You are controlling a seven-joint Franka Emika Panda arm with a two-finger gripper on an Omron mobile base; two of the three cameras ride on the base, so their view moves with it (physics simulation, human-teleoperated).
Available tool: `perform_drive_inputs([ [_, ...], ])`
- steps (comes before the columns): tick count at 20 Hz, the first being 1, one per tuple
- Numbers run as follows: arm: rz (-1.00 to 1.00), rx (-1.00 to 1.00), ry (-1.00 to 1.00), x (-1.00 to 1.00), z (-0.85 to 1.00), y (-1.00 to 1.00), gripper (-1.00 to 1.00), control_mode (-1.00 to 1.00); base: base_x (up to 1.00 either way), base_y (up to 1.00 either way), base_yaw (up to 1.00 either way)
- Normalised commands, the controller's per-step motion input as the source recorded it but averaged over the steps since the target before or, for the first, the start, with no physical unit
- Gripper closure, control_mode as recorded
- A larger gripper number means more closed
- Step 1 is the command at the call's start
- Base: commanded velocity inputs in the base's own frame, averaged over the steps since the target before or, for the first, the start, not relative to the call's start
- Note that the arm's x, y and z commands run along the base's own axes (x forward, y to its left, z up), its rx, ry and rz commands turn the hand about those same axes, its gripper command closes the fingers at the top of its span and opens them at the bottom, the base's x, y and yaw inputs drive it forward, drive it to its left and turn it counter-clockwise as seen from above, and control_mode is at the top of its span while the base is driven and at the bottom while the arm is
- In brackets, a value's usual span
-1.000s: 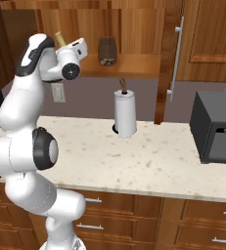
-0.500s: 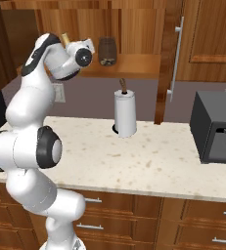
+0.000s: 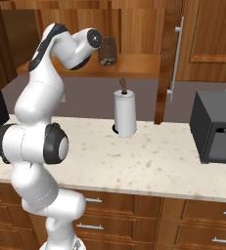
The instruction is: Pick the candle and jar from the dining table and place them in the open cabinet. Close the cabinet after placing the objects.
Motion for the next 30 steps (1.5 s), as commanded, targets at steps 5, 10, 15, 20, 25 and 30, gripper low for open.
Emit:
perform_drive_inputs([
  [5,0.26,0.00,0.03,0.00,-0.24,0.00,1.00,-1.00,0.00,0.00,0.00],
  [10,0.23,-0.08,-0.01,0.00,-0.26,0.00,1.00,-1.00,0.00,0.00,0.00],
  [15,0.16,-0.07,-0.02,-0.04,-0.13,0.04,1.00,-1.00,0.00,0.00,0.00],
  [20,0.09,-0.05,-0.03,-0.07,-0.04,0.10,1.00,-1.00,0.00,0.00,0.00],
  [25,0.01,-0.06,-0.04,-0.09,-0.05,0.02,1.00,-1.00,0.00,0.00,0.00],
  [30,-0.03,-0.01,-0.07,-0.18,-0.01,0.02,1.00,-1.00,0.00,0.00,0.00],
])
